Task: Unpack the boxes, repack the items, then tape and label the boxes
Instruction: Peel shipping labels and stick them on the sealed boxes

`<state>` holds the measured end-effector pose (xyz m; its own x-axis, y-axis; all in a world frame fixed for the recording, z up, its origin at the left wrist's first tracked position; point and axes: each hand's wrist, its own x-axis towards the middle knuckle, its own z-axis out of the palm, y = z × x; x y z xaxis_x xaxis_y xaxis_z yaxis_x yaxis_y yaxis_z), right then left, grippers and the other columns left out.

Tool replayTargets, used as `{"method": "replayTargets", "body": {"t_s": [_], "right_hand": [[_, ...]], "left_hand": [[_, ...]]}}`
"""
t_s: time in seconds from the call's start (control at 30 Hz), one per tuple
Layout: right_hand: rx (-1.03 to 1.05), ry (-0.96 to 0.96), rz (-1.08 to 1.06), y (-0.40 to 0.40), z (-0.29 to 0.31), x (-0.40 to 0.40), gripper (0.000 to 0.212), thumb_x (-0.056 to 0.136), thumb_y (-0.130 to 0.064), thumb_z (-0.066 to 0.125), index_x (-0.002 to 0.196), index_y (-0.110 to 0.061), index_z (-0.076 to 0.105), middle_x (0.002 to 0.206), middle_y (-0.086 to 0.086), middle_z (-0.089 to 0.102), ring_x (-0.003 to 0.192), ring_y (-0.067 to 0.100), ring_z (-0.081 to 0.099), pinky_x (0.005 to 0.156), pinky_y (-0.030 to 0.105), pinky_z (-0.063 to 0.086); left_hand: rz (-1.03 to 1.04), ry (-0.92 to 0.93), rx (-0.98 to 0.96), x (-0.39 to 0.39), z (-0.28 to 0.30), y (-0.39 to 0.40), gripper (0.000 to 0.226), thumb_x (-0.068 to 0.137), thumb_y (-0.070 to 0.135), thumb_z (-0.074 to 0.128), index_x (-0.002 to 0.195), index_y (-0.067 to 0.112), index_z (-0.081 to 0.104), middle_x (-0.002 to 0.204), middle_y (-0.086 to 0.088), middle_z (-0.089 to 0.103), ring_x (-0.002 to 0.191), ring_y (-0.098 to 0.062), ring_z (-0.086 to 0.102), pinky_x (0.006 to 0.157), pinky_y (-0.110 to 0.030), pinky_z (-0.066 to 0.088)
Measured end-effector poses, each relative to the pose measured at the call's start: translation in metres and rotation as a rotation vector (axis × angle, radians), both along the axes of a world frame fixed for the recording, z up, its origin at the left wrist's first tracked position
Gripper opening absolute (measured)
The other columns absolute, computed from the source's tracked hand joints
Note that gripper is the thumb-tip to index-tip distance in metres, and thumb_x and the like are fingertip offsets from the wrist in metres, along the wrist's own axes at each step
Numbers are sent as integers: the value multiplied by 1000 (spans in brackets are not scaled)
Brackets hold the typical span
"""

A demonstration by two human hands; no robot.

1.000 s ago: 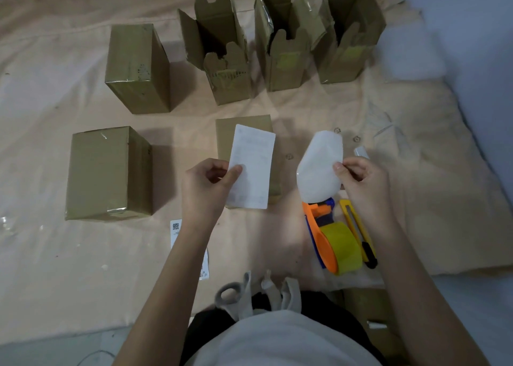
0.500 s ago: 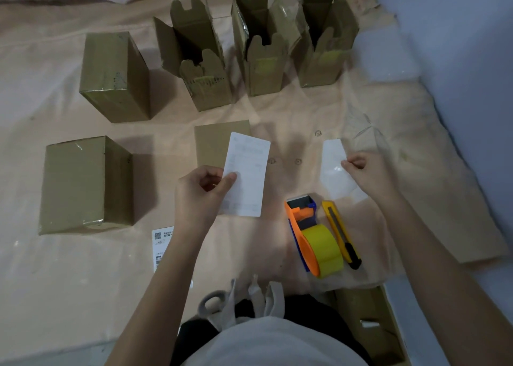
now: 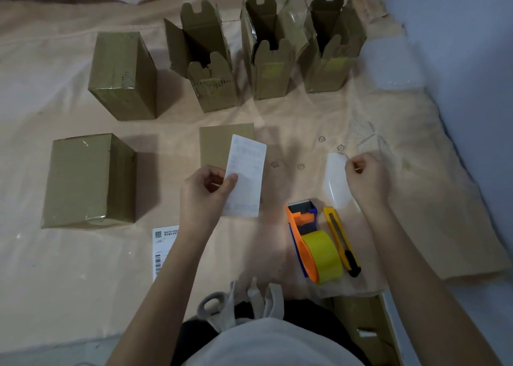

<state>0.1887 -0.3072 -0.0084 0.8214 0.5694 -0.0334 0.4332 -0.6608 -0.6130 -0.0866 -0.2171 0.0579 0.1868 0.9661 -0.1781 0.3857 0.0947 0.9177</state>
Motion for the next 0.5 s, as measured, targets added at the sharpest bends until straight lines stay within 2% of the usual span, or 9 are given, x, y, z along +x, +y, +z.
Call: {"method": "replayTargets", "body": {"t_s": [0.13,0.23,0.33,0.5], "right_hand": [[235,273,165,18,38,-53,10,89,-15,59,86,-17,68,85,0,69,86,21,66,81,39,53],[286,488,308,28,64,-98,13,92,-14,58,87,-21,68,87,-2,71,86,14,66,80,32,53],[294,597,386,36,74,-129,14,93,-18,57,89,-24,69,87,-6,71,85,9,67,81,31,54],[347,707,362,43,76,-151,14,95,-15,55,100,-12,69,88,-4,71,86,7,68,86,32,54]], "left_hand": [[-7,3,37,4,3,1,22,84,11,69,69,19,56,68,10,58,55,4,50,54,-8,37],[-15,9,59,9,4,0,21,85,12,68,70,19,55,67,12,58,56,3,50,54,-9,37],[-33,43,111,11,4,-2,15,85,14,68,74,15,57,69,12,59,60,2,53,56,-13,40],[-72,86,170,13,0,-4,9,87,23,66,85,15,63,78,11,66,70,-1,58,64,-30,49]]}}
